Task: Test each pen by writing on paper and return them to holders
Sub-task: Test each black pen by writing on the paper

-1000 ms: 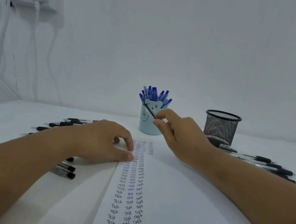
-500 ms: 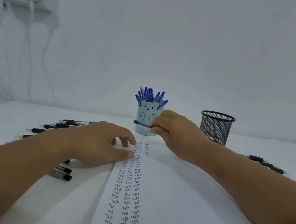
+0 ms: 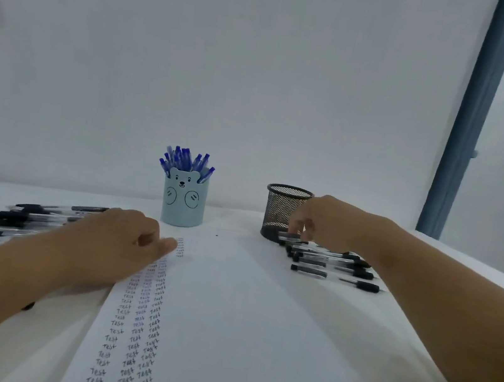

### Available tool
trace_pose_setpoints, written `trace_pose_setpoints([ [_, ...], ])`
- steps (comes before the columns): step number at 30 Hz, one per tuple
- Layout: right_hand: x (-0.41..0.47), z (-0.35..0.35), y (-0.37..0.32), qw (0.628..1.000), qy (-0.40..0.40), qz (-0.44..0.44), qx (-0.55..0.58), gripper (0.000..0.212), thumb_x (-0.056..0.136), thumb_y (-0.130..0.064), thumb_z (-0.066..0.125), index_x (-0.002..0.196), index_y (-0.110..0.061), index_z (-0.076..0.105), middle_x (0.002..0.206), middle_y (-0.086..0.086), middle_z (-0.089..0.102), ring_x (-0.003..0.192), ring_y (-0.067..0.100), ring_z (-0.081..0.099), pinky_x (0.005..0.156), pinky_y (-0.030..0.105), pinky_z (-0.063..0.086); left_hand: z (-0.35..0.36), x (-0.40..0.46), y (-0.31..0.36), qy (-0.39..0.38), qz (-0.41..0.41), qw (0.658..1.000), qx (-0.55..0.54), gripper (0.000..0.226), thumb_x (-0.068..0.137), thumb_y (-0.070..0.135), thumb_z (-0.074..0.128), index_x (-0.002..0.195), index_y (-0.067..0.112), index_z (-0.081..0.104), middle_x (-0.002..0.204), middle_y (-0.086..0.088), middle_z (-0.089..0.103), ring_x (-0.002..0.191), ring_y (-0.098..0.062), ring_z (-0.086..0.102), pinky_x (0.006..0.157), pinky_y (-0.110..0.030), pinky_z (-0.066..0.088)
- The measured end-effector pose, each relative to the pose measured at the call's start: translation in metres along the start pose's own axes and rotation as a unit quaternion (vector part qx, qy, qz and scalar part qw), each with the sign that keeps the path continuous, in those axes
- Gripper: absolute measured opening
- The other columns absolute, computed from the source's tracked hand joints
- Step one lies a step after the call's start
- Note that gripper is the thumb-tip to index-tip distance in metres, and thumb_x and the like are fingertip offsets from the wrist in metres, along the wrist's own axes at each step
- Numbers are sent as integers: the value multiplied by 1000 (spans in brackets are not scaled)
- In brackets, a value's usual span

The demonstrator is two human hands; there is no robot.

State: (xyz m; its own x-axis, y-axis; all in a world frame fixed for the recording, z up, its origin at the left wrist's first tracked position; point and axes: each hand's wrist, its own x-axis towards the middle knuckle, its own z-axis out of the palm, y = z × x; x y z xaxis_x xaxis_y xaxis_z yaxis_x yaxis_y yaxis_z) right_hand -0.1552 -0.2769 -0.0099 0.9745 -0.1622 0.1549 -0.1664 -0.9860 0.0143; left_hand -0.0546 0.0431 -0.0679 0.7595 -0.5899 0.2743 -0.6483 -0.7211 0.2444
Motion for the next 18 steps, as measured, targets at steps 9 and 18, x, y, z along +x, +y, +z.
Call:
trace_pose_setpoints([
  [9,-10,1,5,998,21,51,-25,28,92,-11,56,107,-33,66,102,-9,60,102,19,66,87,34,54,-4,-5,2,-12,2,999,-39,34,92,61,53,86,31,68,96,18,64,88,1,55,78,-24,43],
  [18,10,17,-105,987,8,-160,30,14,98,-30,62,111,-30,68,102,-11,64,84,8,54,73,27,44,-30,2,-21,23,24,998,-56,14,95,23,66,94,34,74,102,17,67,86,9,57,71,-4,38],
])
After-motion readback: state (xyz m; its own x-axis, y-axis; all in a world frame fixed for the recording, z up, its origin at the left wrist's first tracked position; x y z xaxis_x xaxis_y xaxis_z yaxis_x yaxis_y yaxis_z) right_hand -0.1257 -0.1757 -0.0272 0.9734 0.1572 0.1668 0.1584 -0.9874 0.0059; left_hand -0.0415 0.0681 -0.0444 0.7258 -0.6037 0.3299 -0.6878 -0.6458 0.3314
